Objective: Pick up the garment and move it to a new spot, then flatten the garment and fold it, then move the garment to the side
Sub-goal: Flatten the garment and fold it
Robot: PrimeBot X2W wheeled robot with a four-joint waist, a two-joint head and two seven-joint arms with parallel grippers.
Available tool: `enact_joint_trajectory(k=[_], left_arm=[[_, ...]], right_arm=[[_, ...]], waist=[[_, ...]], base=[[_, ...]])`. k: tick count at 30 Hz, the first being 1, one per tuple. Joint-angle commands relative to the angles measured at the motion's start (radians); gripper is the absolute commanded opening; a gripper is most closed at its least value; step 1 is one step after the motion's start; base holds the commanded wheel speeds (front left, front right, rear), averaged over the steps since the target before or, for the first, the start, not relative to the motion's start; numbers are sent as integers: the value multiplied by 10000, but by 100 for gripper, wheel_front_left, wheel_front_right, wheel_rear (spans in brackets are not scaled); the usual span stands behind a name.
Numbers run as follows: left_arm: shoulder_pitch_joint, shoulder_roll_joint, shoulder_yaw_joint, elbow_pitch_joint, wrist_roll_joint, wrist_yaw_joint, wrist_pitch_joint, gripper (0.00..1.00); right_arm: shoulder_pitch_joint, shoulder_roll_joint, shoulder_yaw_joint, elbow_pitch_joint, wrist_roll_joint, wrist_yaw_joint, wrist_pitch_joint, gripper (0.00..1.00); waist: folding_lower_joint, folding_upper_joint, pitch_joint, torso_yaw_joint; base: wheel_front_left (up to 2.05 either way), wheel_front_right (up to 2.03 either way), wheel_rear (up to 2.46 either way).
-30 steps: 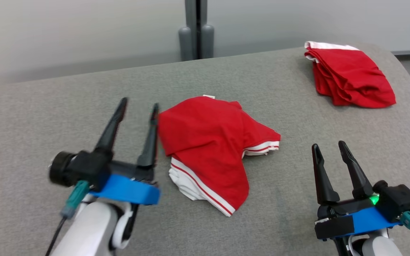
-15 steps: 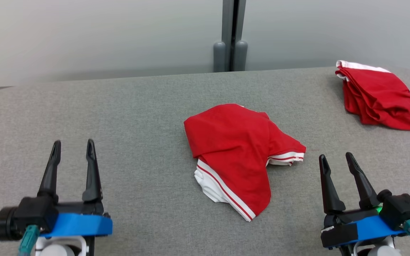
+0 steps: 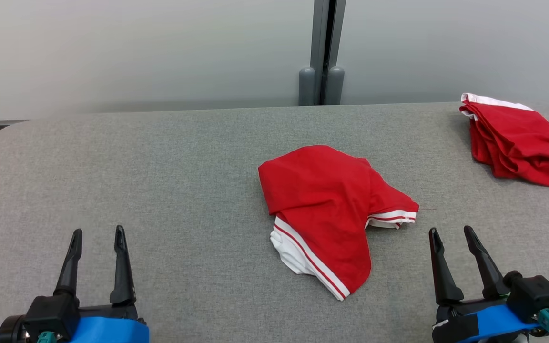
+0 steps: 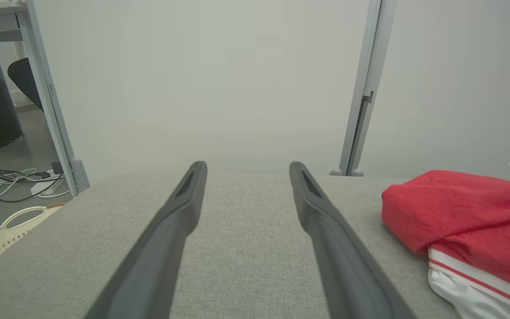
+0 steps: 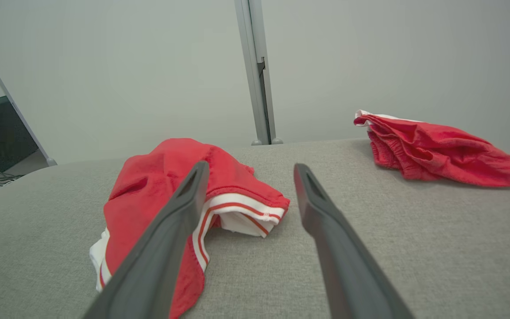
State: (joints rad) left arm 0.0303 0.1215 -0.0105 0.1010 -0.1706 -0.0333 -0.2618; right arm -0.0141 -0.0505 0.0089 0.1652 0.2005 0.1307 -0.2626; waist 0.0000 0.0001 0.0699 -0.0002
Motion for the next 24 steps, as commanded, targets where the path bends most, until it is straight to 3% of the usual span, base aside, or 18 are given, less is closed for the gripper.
enact_joint_trajectory(k=[1, 24], left_arm=[[109, -51, 112, 41, 100, -85, -46, 100], [-92, -480, 690, 341, 758, -574, -45, 100]], right_arm=[[151, 1, -22, 43, -78, 2, -30, 100], [-238, 1, 227, 236, -50, 3, -30, 100]], waist=[[0, -1, 4, 12], [0, -1, 61, 38]], base=[[0, 0, 0], [0, 0, 0]])
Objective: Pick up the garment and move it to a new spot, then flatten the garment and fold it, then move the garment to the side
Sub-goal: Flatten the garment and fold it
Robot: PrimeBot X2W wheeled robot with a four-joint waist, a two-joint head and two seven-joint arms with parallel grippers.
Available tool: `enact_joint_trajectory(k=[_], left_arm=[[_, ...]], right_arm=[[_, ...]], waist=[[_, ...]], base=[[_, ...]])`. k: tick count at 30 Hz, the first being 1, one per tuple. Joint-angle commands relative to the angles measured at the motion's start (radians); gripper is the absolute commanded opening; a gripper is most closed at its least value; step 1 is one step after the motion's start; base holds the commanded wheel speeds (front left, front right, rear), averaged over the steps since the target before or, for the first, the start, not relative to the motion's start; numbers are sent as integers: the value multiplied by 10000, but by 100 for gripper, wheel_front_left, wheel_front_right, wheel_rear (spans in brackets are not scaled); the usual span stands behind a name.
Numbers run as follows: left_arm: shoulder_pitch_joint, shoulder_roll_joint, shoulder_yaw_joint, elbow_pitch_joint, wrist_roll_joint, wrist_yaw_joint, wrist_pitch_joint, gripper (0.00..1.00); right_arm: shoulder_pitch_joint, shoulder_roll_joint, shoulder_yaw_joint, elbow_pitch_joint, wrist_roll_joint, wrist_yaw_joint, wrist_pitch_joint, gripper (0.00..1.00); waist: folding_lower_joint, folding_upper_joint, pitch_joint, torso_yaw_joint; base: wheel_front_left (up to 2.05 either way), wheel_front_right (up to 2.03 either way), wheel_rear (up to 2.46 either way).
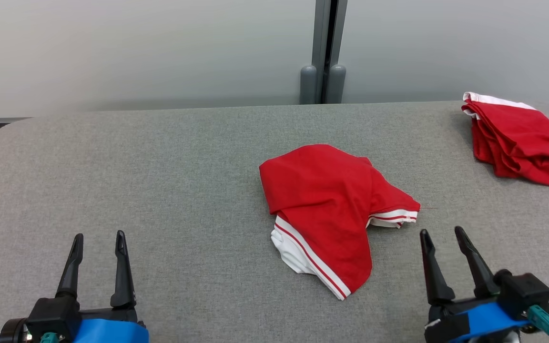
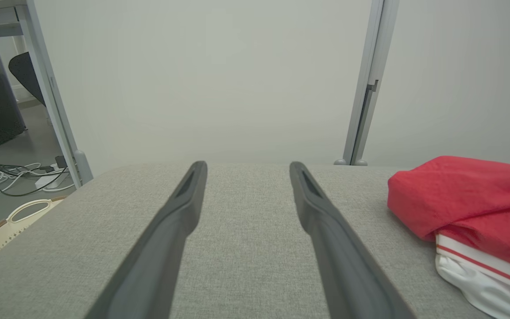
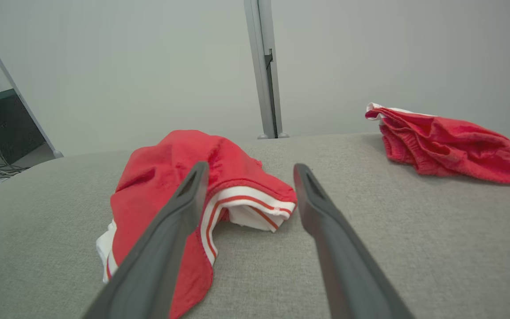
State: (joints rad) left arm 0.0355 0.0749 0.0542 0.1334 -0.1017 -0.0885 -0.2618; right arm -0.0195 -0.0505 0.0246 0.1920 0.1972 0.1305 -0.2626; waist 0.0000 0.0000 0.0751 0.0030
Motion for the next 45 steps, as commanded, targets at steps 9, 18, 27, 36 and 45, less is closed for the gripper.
enact_joint_trajectory(k=[9, 18, 27, 36, 45], left_arm=[[-420, -117, -177, 89, 168, -118, -45, 100], [-662, -160, -271, 225, 150, -238, -45, 100], [-880, -178, -346, 365, 251, -313, -47, 100], [-959, -159, -268, 395, 297, -360, -45, 100], [-871, -166, -216, 437, 330, -387, -47, 100]], right_arm=[[-1365, -1, 741, 682, -231, 4, 381, 100], [-1909, -1, 855, 2760, -231, 4, 331, 100], [-2462, -1, 1078, 5212, -41, 4, 35, 100], [-2593, 29, 2113, 6090, 1033, 14, 29, 0], [-2623, -27, 1145, 5253, 968, 5, -14, 0]], waist=[[0, 0, 165, 332], [0, 0, 440, 840], [0, 0, 639, 1249], [0, 0, 672, 1280], [0, 0, 496, 846]], base=[[0, 0, 0], [0, 0, 0], [0, 0, 0], [0, 0, 0], [0, 0, 0]])
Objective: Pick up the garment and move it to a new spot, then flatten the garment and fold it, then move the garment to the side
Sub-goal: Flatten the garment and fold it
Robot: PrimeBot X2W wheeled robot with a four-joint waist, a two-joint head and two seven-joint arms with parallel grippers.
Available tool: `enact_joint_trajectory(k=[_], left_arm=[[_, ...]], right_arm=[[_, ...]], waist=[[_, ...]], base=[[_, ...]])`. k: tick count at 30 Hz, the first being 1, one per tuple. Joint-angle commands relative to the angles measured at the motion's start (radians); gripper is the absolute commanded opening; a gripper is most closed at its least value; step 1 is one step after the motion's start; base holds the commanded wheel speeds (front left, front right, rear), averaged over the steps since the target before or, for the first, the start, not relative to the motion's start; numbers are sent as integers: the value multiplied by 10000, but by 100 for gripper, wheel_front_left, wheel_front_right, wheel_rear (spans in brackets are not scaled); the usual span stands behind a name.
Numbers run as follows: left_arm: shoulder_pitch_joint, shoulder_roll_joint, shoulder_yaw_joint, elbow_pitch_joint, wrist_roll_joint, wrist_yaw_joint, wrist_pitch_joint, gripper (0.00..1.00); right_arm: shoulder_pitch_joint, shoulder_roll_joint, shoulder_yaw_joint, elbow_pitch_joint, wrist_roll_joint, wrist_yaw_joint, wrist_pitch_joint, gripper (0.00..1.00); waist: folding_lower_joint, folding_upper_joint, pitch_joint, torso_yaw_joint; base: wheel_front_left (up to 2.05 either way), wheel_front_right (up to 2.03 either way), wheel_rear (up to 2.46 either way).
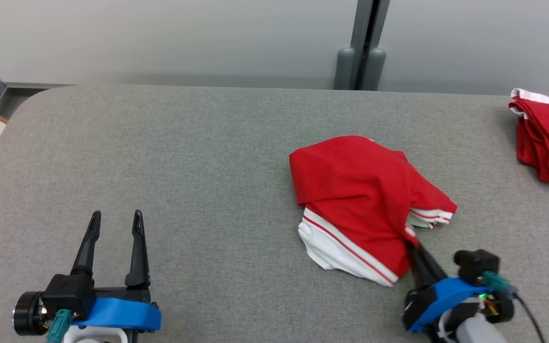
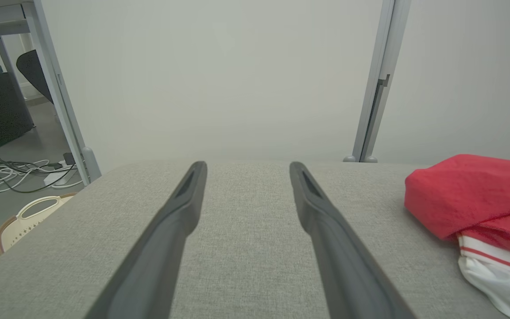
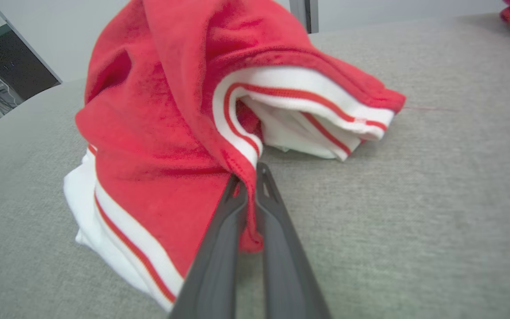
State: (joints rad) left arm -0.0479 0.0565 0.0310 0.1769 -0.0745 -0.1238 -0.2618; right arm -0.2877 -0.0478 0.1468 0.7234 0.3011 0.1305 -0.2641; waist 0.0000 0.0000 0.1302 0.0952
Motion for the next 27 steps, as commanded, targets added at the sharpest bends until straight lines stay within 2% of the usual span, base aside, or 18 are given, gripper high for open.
enact_joint_trajectory(k=[1, 11, 17, 21, 27], left_arm=[[-20, 17, 26, 3, 54, -38, -45, 100], [67, -12, -19, -28, -38, -67, -45, 100], [-45, -21, -21, -37, -97, -77, -45, 100], [-91, -27, 34, 15, -131, -82, -45, 100], [-125, -36, 39, 85, -208, -80, -45, 100]], right_arm=[[142, -110, -388, -235, -189, 5, 1, 0], [1102, -1312, -3059, -2118, -896, 4, -2, 0], [1337, -1813, -4117, -2892, -1049, 4, -2, 0], [1295, -1722, -4189, -3496, -1222, 5, -1, 0], [721, -1400, -3084, -4486, -1289, 5, 93, 0]], waist=[[0, 0, -87, -144], [0, 0, -235, -643], [0, 0, -195, -710], [0, 0, -210, -705], [0, 0, -276, -587]], base=[[0, 0, 0], [0, 0, 0], [0, 0, 0], [0, 0, 0], [0, 0, 0]])
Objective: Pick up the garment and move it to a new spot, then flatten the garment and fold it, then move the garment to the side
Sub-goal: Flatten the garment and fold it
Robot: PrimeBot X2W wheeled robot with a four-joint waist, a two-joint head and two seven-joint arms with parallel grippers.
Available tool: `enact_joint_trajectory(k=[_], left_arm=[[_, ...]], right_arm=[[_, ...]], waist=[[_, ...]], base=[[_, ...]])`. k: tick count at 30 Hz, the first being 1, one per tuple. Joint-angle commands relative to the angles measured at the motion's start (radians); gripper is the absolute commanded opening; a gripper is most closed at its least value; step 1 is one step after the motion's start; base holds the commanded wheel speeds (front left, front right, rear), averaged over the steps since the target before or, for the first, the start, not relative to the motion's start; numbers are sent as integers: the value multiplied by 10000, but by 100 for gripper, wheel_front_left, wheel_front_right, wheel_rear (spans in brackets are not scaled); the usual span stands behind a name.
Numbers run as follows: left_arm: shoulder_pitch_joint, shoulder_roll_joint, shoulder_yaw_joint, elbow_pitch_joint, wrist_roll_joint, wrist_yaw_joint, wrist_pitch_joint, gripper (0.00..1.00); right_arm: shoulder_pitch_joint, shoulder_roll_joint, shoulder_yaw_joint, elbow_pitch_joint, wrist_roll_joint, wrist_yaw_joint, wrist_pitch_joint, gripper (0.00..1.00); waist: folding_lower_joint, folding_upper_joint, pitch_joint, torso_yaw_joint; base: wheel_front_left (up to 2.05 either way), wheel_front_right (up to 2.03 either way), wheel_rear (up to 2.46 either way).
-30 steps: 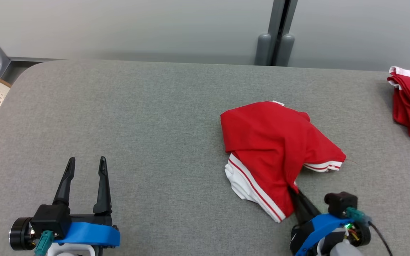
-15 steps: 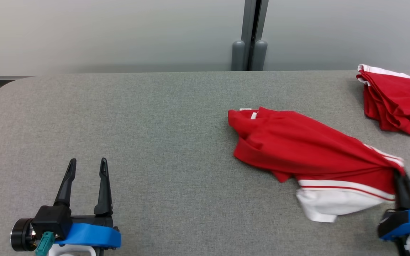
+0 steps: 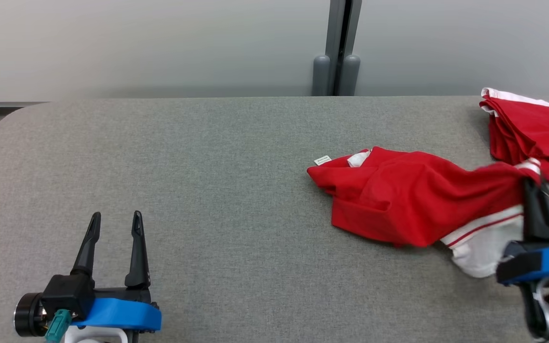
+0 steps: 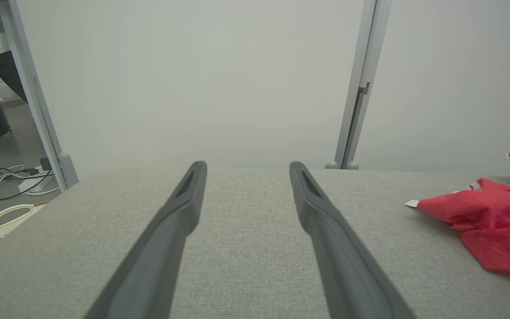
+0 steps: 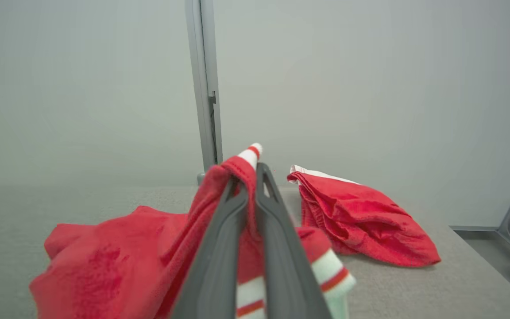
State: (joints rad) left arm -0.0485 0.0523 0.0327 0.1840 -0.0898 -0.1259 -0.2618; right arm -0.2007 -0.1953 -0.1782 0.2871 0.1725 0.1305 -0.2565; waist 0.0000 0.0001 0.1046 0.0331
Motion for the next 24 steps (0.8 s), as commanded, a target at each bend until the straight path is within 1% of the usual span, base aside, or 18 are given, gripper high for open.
enact_joint_trajectory(k=[1, 5, 8, 17, 18, 19, 22, 24], left_arm=[[-129, 5, 24, 11, -60, -60, -45, 100], [-148, -2, -5, 42, -74, -38, -45, 100], [-202, -6, -9, 59, -120, -41, -47, 100], [-258, -16, -102, 162, -260, -43, -47, 100], [-263, -15, -114, 181, -285, -41, -45, 100], [-263, -15, -114, 181, -285, -41, -45, 100], [-335, -16, -167, 239, -352, -42, -45, 100], [-363, -17, -218, 280, -412, -42, -45, 100]], right_arm=[[-261, 152, 425, -262, 28, 5, 64, 0], [-842, 419, 1721, -565, 144, 5, 216, 0], [-1270, 656, 2722, -498, 180, 5, 332, 0], [-2172, 1333, 5318, 570, 464, 5, 246, 0], [-2264, 1371, 5595, 745, 534, 5, 224, 0], [-2264, 1371, 5595, 745, 534, 5, 224, 0], [-2595, 1437, 6475, 1268, 802, 5, 149, 0], [-2780, 1455, 7281, 1451, 1266, 5, 93, 0]], waist=[[0, -1, -33, 68], [0, -1, -83, 280], [0, -1, -83, 508], [0, -1, -60, 1410], [0, -1, -49, 1494], [0, -1, -49, 1494], [0, -1, 12, 1736], [0, -1, 56, 1878]], base=[[0, 0, 0], [0, 0, 0], [0, 0, 0], [0, 0, 0], [0, 0, 0], [0, 0, 0], [0, 0, 0], [0, 0, 0]])
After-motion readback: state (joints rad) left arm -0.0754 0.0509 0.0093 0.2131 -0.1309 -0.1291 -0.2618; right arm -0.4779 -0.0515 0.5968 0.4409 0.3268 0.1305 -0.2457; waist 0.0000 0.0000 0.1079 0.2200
